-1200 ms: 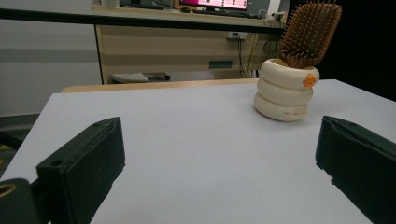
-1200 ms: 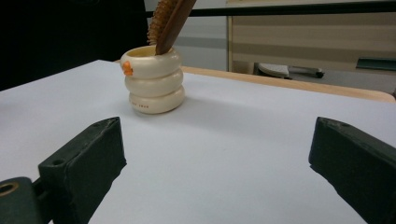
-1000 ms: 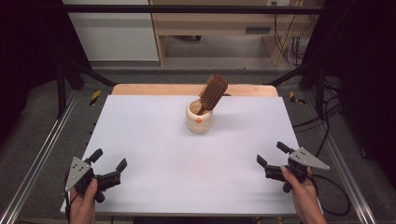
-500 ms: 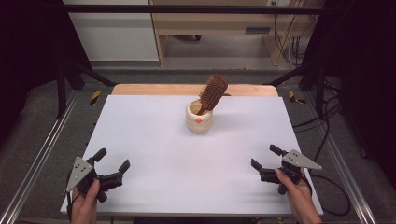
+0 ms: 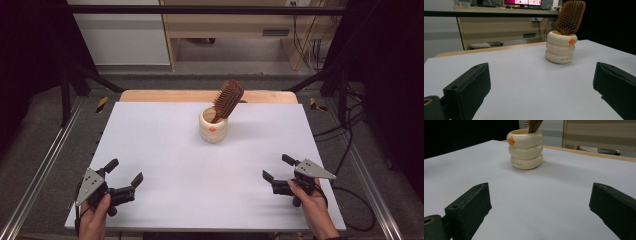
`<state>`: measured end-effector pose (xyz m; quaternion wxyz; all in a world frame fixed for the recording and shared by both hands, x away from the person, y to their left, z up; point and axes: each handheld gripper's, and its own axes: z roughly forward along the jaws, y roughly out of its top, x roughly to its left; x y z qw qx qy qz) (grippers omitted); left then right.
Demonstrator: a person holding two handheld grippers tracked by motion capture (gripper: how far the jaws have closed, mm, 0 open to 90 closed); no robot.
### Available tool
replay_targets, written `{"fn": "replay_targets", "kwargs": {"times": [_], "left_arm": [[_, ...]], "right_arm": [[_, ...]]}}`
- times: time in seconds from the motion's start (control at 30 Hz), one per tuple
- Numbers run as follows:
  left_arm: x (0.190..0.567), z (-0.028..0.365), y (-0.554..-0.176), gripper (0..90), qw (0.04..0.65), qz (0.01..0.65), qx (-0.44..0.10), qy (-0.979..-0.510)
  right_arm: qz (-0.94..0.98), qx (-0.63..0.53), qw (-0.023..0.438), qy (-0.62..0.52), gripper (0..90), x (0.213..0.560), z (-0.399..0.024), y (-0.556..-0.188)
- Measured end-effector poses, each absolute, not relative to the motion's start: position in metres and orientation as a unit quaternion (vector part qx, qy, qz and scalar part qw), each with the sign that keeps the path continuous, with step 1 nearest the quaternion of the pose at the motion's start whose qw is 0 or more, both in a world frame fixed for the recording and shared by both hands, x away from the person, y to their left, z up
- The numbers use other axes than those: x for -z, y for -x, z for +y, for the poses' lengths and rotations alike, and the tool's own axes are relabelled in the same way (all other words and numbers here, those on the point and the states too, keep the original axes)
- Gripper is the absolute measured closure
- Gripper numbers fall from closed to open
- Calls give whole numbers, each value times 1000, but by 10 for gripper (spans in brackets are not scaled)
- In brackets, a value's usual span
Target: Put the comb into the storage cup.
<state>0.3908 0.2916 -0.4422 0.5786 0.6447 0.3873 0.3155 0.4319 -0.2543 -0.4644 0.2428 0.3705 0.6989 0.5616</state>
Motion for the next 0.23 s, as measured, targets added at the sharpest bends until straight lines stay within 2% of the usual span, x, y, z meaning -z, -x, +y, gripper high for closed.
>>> {"fn": "replay_targets", "kwargs": {"times": [0.23], "left_arm": [[443, 289, -392, 15, 578, 386, -314, -646]], "right_arm": [[705, -560, 250, -357, 36, 464, -243, -434]]}}
